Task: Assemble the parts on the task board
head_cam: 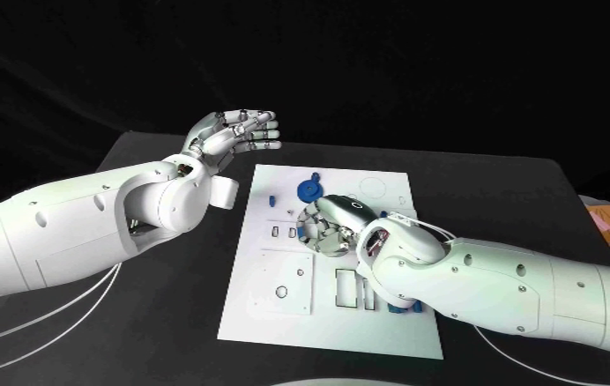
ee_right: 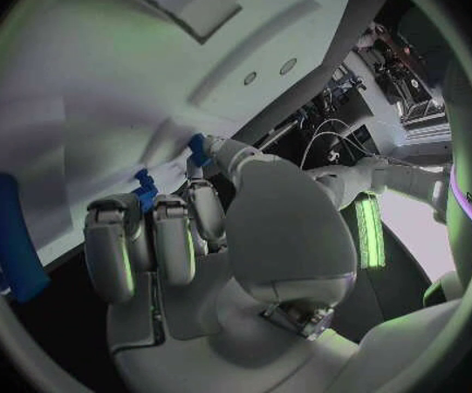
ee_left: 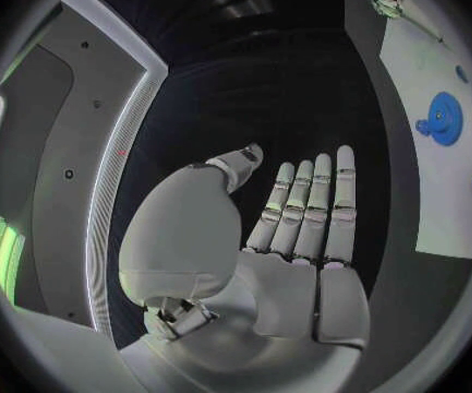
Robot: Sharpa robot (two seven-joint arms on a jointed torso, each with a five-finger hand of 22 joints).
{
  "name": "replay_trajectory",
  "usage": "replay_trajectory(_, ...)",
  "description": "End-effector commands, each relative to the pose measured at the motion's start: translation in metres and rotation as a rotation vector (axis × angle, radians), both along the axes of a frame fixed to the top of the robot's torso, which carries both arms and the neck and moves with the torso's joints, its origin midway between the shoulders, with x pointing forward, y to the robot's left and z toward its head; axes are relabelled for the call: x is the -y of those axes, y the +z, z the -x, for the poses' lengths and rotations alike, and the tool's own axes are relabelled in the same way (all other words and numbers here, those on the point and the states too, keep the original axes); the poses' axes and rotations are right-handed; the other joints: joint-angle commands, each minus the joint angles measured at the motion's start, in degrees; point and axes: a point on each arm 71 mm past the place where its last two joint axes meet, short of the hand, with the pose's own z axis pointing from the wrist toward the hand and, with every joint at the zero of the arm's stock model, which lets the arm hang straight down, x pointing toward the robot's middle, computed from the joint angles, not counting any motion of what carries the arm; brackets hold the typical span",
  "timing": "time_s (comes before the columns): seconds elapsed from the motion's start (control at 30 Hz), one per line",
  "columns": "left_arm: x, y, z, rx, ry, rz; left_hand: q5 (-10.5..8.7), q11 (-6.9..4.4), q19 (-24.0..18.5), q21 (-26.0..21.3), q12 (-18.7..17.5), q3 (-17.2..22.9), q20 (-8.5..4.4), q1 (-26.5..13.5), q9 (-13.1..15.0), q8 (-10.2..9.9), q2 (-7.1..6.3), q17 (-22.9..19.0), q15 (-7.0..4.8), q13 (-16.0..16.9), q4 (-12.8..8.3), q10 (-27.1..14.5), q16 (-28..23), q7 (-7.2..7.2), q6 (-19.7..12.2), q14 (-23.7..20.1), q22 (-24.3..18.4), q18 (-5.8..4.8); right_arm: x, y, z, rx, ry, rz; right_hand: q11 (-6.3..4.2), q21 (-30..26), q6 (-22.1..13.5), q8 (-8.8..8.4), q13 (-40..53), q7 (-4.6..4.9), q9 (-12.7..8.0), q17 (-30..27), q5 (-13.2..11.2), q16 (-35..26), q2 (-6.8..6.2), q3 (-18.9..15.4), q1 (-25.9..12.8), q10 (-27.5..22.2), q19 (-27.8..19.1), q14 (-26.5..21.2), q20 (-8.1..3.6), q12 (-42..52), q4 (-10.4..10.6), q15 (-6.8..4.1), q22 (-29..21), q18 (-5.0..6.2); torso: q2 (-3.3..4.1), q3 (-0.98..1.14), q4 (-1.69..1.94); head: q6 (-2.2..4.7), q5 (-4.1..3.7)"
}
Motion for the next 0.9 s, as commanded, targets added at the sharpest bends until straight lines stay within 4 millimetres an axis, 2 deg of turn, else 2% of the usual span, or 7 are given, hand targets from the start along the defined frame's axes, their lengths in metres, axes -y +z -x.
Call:
replay_trajectory(0.03, 0.0028, 0.001, 0.0008, 0.003, -0.022, 0.012, 0.01, 0.3, -0.37, -0.37, -0.3, -0.34, 0.22, -0.05, -0.05, -0.2, 0.01, 0.05, 0.26, 0.05, 0.12, -0.03, -0.27, 3.62, -0.3, -0.17, -0.05, 0.65, -0.0007, -0.0023, 0.0004, 0.002, 0.011, 0.039, 0.2, -0.11, 0.0, 0.3, -0.12, 0.35, 1.01, 11.37, -0.51, -0.03, -0.35, -0.04, -0.38, -0.01, 5.49, 5.22, -0.22, -0.25, 0.1, -0.17, 14.49, -1.06, -0.01, -0.03, 0.03, -0.04, -0.06)
replay_trajectory(0.5, 0.0031, 0.0009, 0.0012, -0.001, -0.031, 0.013, 0.01, 0.3, -0.38, -0.38, -0.32, -0.37, 0.23, -0.08, -0.06, -0.22, 0.0, 0.06, 0.27, 0.04, 0.15, -0.04, -0.33, 3.62, -0.31, -0.19, -0.07, 0.65, 0.0, -0.0026, -0.0009, 0.01, 0.001, 0.047, 0.56, -0.42, -0.65, -0.04, -0.31, 0.81, 0.86, 11.14, -2.08, -0.14, -1.01, -0.29, -1.06, -0.29, 5.24, 5.16, 0.0, -0.51, 0.26, 0.13, 14.23, -0.96, 0.01, -0.03, 0.03, -0.15, 0.12)
replay_trajectory(0.8, 0.0031, 0.0008, 0.0013, -0.003, -0.034, 0.014, 0.01, 0.3, -0.38, -0.38, -0.32, -0.38, 0.23, -0.08, -0.06, -0.22, -0.01, 0.06, 0.28, 0.04, 0.15, -0.05, -0.34, 3.62, -0.31, -0.19, -0.08, 0.65, -0.0016, -0.0021, -0.0007, 0.015, 0.002, 0.044, 0.94, -0.54, -1.23, -0.36, -0.41, 1.25, 0.7, 11.05, -4.01, -0.18, -1.61, -0.67, -1.63, -0.46, 5.16, 5.14, 0.29, -0.66, 0.56, 0.45, 14.14, -0.93, 0.01, -0.01, -0.07, 0.09, -0.04)
replay_trajectory(0.9, 0.0031, 0.0007, 0.0013, -0.005, -0.036, 0.014, 0.01, 0.3, -0.38, -0.38, -0.32, -0.38, 0.23, -0.08, -0.06, -0.22, -0.01, 0.06, 0.28, 0.04, 0.15, -0.05, -0.34, 3.62, -0.31, -0.19, -0.08, 0.65, -0.0029, -0.0019, -0.0003, 0.016, 0.006, 0.042, 1.24, -0.56, -1.77, -0.67, -0.36, 1.55, 0.53, 11.06, -5.86, -0.18, -1.85, -0.95, -2.0, -0.46, 5.15, 5.15, 0.54, -0.64, 0.91, 0.72, 14.13, -0.92, -0.02, 0.01, -0.02, -0.01, -0.05)
